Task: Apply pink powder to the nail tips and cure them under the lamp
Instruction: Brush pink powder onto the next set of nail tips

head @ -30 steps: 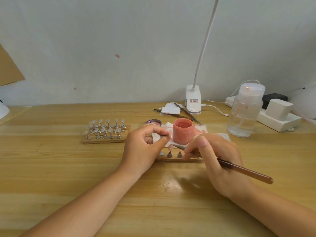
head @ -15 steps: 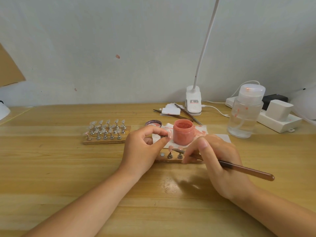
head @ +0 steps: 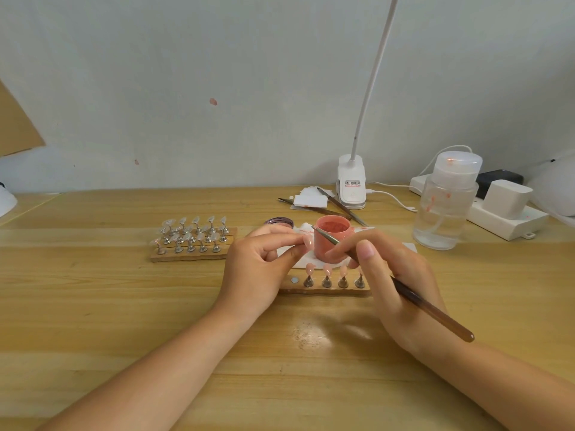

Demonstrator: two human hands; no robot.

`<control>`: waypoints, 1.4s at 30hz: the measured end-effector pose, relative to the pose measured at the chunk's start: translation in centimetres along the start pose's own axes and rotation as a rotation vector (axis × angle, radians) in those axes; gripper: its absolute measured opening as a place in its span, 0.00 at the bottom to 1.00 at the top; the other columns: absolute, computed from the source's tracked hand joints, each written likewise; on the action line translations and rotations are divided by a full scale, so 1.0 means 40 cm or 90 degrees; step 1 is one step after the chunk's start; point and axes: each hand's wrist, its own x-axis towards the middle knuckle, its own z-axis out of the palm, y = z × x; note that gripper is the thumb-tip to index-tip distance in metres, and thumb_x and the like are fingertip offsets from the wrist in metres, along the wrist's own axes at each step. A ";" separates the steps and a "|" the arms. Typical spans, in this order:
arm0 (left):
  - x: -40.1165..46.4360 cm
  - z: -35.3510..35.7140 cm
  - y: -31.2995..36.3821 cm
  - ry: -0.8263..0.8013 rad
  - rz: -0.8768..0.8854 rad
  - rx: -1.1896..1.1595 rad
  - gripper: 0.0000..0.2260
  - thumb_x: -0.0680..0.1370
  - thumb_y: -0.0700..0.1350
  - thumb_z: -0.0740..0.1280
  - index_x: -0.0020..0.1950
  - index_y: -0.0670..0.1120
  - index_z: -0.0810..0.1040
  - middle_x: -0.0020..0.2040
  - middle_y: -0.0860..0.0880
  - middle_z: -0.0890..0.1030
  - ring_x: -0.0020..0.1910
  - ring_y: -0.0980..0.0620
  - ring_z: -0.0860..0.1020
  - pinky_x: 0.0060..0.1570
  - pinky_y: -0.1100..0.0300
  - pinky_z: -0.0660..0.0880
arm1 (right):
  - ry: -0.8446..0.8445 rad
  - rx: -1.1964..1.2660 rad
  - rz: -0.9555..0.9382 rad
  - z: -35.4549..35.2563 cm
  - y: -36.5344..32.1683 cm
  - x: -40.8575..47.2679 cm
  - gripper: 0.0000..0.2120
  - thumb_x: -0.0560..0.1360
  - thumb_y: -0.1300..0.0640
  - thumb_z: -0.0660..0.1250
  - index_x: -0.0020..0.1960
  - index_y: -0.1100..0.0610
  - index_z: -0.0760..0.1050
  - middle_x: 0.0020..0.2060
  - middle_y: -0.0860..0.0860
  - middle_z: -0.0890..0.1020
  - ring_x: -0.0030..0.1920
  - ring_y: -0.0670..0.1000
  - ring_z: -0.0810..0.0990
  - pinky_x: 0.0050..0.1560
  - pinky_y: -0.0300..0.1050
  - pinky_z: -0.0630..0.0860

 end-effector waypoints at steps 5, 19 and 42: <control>0.002 0.002 0.001 0.004 -0.004 -0.007 0.11 0.69 0.39 0.72 0.37 0.57 0.81 0.40 0.66 0.80 0.22 0.58 0.61 0.28 0.72 0.63 | -0.030 0.019 0.005 -0.004 -0.001 -0.004 0.21 0.78 0.48 0.50 0.38 0.54 0.77 0.35 0.45 0.81 0.38 0.46 0.78 0.41 0.42 0.73; 0.000 0.000 0.003 -0.010 0.018 -0.030 0.10 0.67 0.46 0.71 0.35 0.63 0.81 0.37 0.66 0.81 0.25 0.58 0.60 0.26 0.69 0.63 | -0.021 0.019 0.015 -0.007 -0.005 -0.002 0.20 0.77 0.48 0.50 0.41 0.56 0.78 0.38 0.44 0.81 0.41 0.46 0.79 0.42 0.43 0.74; -0.001 0.001 0.004 -0.016 -0.017 -0.015 0.09 0.70 0.37 0.71 0.38 0.52 0.82 0.40 0.58 0.80 0.21 0.59 0.61 0.26 0.73 0.61 | -0.033 0.027 0.017 -0.005 -0.003 -0.006 0.22 0.78 0.47 0.50 0.37 0.54 0.78 0.34 0.45 0.81 0.39 0.47 0.79 0.41 0.46 0.74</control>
